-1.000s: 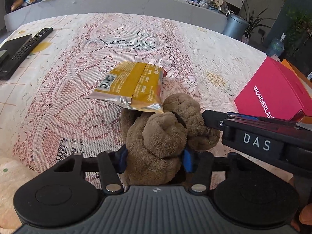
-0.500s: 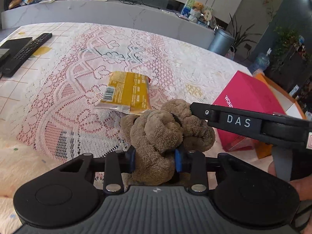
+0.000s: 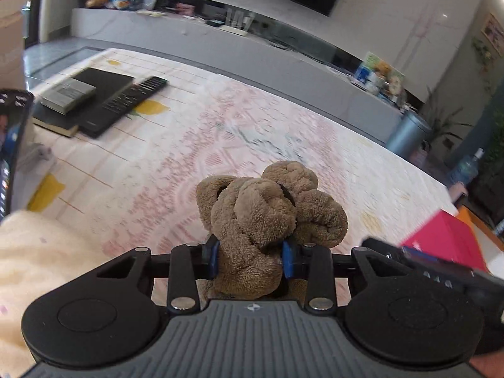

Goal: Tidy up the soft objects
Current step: 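Grasp the yellow snack packet with the right tool while the left tool holds the plush, then carry the plush and snack packet with both tools over the orange box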

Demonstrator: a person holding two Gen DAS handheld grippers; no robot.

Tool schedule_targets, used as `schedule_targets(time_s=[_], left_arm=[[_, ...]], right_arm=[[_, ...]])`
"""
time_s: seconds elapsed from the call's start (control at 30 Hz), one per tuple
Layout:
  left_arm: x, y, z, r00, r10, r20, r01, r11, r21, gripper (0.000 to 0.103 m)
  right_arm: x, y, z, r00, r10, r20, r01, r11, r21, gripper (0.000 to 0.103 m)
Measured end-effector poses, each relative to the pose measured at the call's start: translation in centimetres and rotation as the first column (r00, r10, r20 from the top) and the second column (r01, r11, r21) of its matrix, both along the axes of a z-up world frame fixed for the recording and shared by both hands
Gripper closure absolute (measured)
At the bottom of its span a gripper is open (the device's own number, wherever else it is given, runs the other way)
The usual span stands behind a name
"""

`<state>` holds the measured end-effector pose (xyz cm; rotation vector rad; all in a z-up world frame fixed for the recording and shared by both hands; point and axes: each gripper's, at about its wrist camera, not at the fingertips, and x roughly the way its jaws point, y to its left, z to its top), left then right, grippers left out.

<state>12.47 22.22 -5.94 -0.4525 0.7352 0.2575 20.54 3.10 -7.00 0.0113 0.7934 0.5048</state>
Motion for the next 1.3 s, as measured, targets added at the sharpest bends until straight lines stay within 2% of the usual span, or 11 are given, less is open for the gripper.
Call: schedule_targets(time_s=[0.17, 0.3, 0.53, 0.73, 0.87, 1.03, 1.17, 1.3], left_arm=[[2.2, 2.1, -0.9, 0.997, 0.082, -0.003, -0.082, 0.997, 0.001, 0.062], [2.7, 2.9, -1.9, 0.990, 0.142, 0.012, -0.142, 0.990, 0.020, 0.062], [2.7, 3.9, -3.2, 0.981, 0.191, -0.004, -0.191, 0.981, 0.021, 0.062], [3.0, 3.8, -4.0, 0.984, 0.177, -0.030, -0.177, 0.984, 0.017, 0.061], [3.1, 3.4, -4.0, 0.987, 0.160, -0.033, -0.159, 0.987, 0.028, 0.061], [3.2, 3.1, -3.9, 0.989, 0.142, -0.029, -0.141, 0.989, 0.039, 0.061], [3.2, 2.9, -3.9, 0.991, 0.130, -0.026, -0.129, 0.991, 0.045, 0.061], [3.2, 2.7, -3.7, 0.992, 0.122, -0.020, -0.121, 0.991, 0.048, 0.061]], right_arm=[[0.9, 3.1, -1.3, 0.999, 0.043, -0.018, -0.044, 0.999, -0.013, 0.021], [1.9, 5.7, -2.6, 0.997, 0.076, -0.031, -0.077, 0.996, -0.051, 0.013], [3.5, 8.9, -4.3, 0.994, 0.082, -0.068, -0.088, 0.992, -0.088, 0.009], [4.3, 10.3, -5.4, 0.994, 0.085, -0.066, -0.094, 0.986, -0.136, 0.009], [4.6, 10.6, -6.1, 0.992, 0.095, -0.086, -0.106, 0.985, -0.139, 0.021], [4.0, 10.7, -6.0, 0.992, 0.111, -0.061, -0.119, 0.981, -0.151, 0.034], [3.9, 10.6, -5.7, 0.992, 0.117, -0.052, -0.124, 0.979, -0.164, 0.051], [4.0, 9.9, -5.3, 0.992, 0.119, -0.052, -0.125, 0.981, -0.151, 0.055]])
